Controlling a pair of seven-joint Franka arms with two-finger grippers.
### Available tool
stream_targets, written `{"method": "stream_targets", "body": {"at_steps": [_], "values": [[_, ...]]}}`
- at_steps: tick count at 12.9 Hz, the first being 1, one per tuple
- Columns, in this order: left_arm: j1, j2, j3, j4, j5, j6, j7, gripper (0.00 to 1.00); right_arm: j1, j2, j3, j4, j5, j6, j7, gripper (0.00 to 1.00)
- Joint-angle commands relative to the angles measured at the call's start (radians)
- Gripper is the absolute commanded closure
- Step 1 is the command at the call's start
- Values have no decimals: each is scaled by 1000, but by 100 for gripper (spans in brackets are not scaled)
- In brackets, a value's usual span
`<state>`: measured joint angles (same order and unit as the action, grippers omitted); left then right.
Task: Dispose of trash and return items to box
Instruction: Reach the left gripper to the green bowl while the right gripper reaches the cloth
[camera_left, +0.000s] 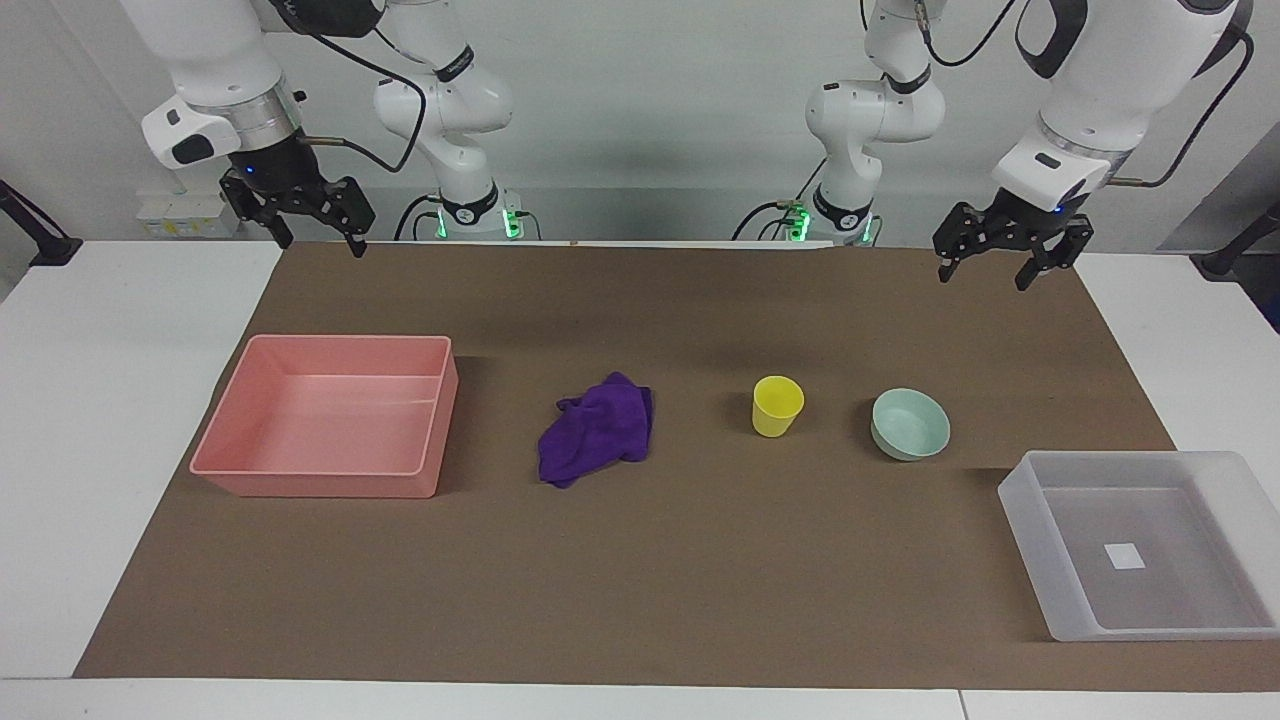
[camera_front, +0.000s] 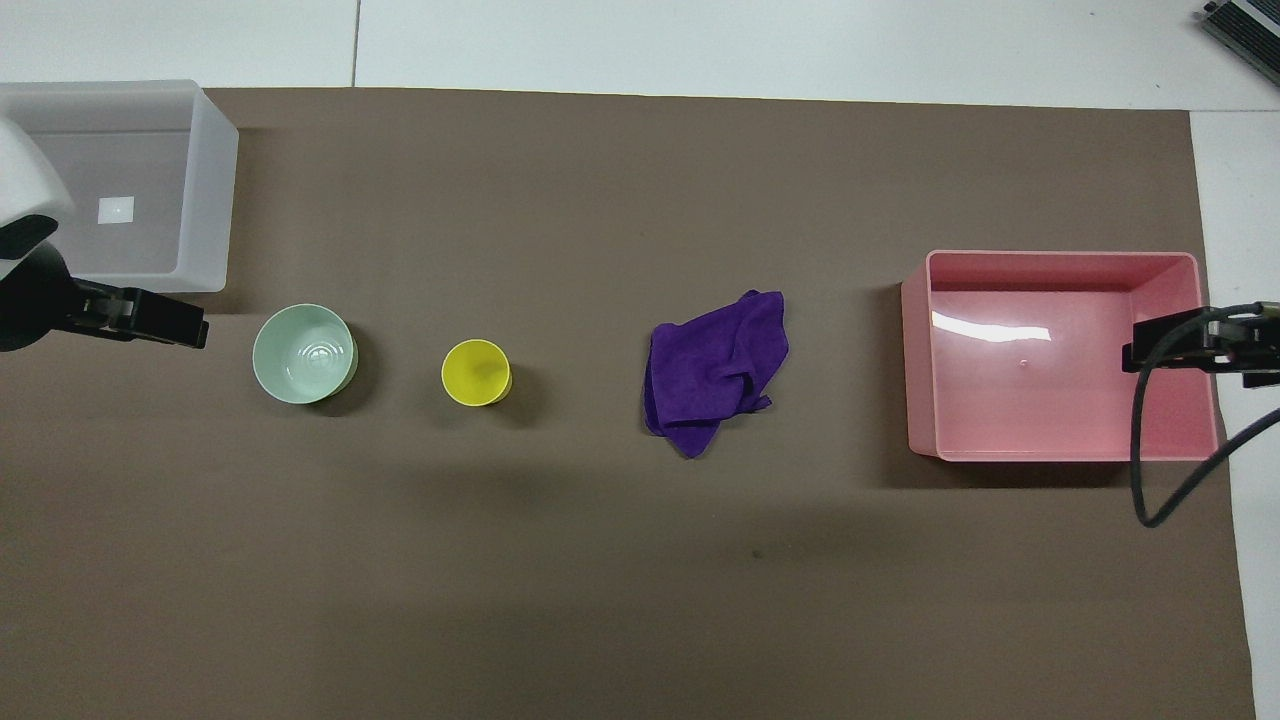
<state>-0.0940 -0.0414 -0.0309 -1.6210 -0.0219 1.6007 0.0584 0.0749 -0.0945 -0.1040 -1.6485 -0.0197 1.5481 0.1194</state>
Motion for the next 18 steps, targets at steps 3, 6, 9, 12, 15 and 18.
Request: {"method": "stream_targets", "body": {"at_steps": [3,6,9,12,15,18], "values": [[5,2,-1,10,14,-19,3,0,0,-11,0,-7,17,23,0,0],[4,-3,-1,3,14,-1,1,0,-1,-4,3,7,15,32,-1,0],[19,-5,-3,-23,14,53,6,0,0,-7,6,1,15,27,0,0],[33,0,-1,-109,10,154,6,0,0,-11,23,-17,15,44,3,0],[69,34,-3,-187,4,278,6,0,2,-11,87,-49,15,111,61,0],[95,90,-3,-252,0,411,8,0,103,34,119,-112,14,258,120,0]]}}
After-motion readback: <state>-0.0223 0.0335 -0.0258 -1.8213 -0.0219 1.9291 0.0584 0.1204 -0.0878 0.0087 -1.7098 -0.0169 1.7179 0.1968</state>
